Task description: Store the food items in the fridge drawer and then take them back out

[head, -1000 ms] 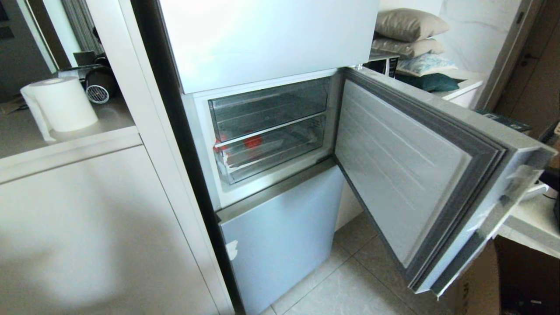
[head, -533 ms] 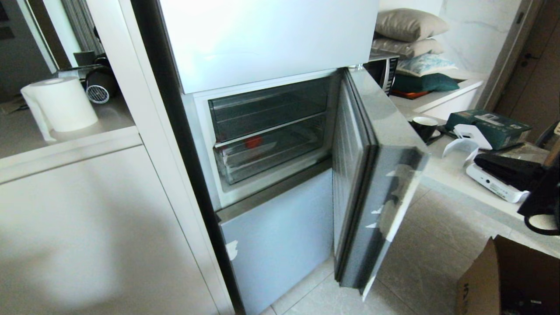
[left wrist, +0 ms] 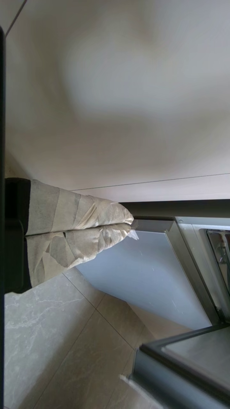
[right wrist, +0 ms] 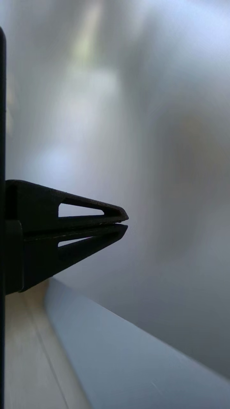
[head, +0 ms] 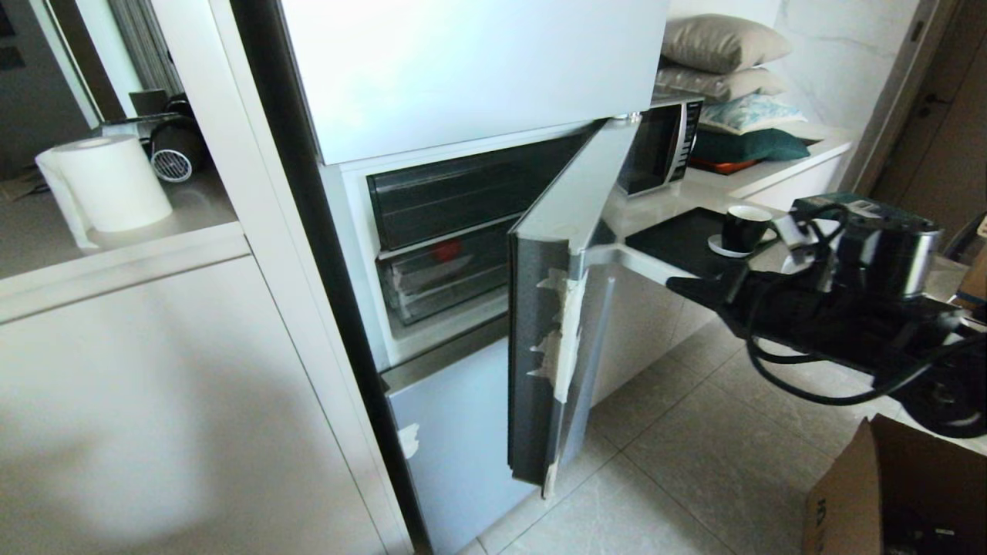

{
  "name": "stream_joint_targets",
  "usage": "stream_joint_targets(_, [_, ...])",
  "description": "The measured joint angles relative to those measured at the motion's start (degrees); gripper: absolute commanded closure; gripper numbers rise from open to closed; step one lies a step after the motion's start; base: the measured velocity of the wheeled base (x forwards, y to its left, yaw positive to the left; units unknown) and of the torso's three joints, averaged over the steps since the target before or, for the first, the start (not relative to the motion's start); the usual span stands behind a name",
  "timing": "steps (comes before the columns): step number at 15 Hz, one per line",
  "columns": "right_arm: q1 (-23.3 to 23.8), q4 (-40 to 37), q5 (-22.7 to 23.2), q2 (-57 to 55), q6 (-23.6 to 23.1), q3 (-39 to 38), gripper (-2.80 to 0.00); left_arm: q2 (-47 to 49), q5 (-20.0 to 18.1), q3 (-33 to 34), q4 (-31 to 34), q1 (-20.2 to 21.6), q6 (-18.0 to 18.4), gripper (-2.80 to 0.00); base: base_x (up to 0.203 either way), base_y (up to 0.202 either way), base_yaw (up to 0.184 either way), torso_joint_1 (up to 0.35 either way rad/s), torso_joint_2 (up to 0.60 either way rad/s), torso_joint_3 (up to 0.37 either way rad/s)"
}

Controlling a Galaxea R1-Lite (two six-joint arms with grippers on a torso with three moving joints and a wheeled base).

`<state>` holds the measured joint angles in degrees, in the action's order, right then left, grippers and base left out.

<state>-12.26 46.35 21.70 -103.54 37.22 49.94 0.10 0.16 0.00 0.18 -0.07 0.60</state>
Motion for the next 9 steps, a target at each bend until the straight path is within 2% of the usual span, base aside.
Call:
stream_joint_targets(2, [-5.66, -1.44, -6.25, -4.65, -7.8, 5.09, 0.0, 0.0, 0.0, 0.0, 0.0, 0.0, 0.0, 0.0, 0.0, 0.0, 0.0, 0.0, 0.0, 0.0])
stream_joint_targets(3, [-8.0, -1.64, -7.6, -6.8, -10.64, 7.68, 0.0, 0.0, 0.0, 0.0, 0.0, 0.0, 0.0, 0.0, 0.0, 0.0, 0.0, 0.0, 0.0, 0.0])
stream_joint_targets(6, [-12.82, -1.43, -8.12, -12.45, -12.3, 15.59, 0.0, 0.0, 0.0, 0.0, 0.0, 0.0, -0.02, 0.0, 0.0, 0.0, 0.0, 0.0, 0.0, 0.0])
stream_joint_targets(9, [-15.96, 2.31, -7.33, -20.22, -14.98, 26.28, 0.0, 0.0, 0.0, 0.0, 0.0, 0.0, 0.0, 0.0, 0.0, 0.0, 0.0, 0.0, 0.0, 0.0])
